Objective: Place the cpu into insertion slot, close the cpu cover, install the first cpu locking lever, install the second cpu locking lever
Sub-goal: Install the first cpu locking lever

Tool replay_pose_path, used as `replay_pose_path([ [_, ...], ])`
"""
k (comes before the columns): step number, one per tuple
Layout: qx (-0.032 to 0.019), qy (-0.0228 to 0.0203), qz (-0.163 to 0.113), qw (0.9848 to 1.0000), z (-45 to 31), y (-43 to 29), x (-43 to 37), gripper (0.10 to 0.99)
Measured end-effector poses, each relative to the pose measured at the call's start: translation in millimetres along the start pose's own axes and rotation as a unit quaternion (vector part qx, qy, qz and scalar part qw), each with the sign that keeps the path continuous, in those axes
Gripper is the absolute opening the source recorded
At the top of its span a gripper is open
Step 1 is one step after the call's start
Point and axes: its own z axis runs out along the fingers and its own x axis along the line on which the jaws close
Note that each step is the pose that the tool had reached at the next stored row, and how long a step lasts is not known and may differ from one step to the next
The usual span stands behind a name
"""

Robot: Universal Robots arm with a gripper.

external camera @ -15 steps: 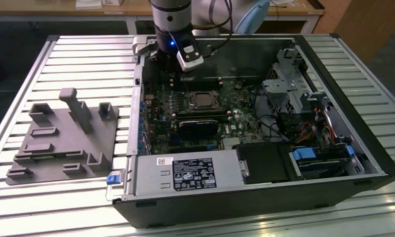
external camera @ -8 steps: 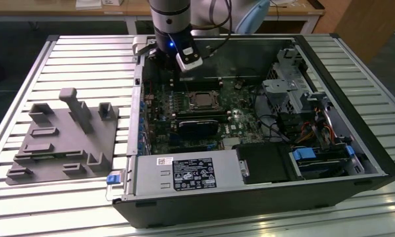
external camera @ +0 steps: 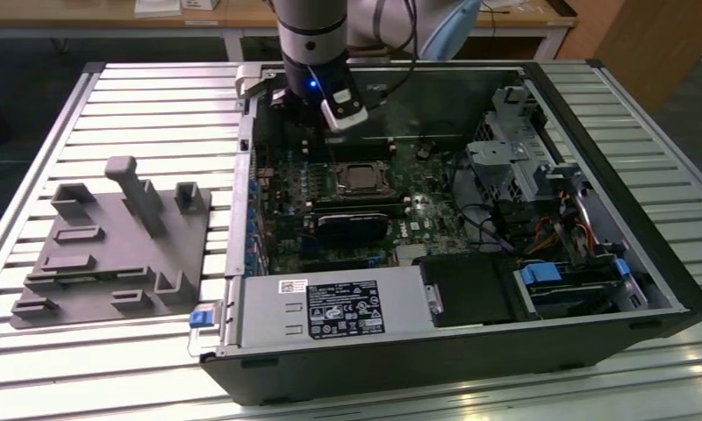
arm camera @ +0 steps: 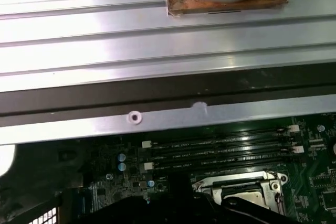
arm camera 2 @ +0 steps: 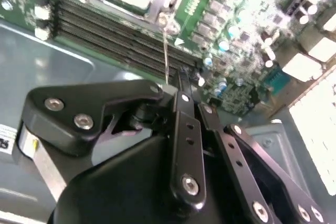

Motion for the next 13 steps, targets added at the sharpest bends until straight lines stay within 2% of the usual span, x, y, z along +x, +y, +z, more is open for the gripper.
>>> replay_pose_path([
  [9,-0.0004,-0.0002,0.000,1.0000,2.6,1.5,-15.7,0.106],
  [13,0.0000,0.0000,0.000,1.0000,2.4,1.7,-17.5,0.106],
])
